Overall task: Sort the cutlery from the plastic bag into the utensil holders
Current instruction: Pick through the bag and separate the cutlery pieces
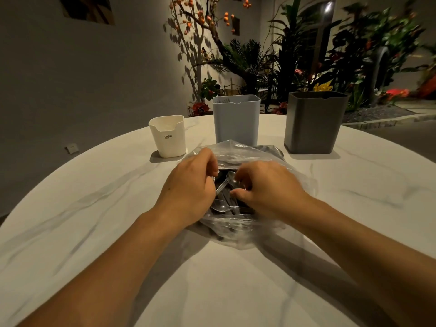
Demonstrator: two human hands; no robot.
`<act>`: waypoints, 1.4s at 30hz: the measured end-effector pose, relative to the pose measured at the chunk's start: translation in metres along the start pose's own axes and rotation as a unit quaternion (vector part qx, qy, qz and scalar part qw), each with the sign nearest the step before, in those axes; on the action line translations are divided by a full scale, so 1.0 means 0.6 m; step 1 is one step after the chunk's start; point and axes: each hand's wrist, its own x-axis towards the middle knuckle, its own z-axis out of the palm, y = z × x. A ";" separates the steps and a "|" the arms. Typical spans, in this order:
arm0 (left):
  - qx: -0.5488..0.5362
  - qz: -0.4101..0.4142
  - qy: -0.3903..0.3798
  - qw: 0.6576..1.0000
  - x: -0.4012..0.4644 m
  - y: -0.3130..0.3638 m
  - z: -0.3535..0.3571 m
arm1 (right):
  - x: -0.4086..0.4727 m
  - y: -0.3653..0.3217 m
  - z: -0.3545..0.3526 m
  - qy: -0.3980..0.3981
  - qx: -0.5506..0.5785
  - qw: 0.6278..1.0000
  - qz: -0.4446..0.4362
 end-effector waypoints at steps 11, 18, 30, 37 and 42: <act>0.007 -0.005 -0.026 1.000 0.000 0.002 0.001 | -0.008 -0.010 -0.025 -0.057 -0.080 0.995 0.019; 0.008 0.012 -0.045 0.999 0.001 0.003 0.000 | 0.003 0.001 -0.032 -0.111 0.021 0.991 0.070; 0.033 0.107 -0.020 0.993 0.004 -0.004 0.001 | 0.001 0.012 -0.054 -0.073 0.213 0.969 0.096; 0.152 0.217 0.010 0.964 0.009 0.001 0.016 | -0.008 0.008 -0.075 -0.080 0.261 0.956 0.109; 0.127 0.248 0.024 0.960 0.008 0.011 0.021 | -0.010 0.003 -0.073 -0.074 0.246 0.964 0.065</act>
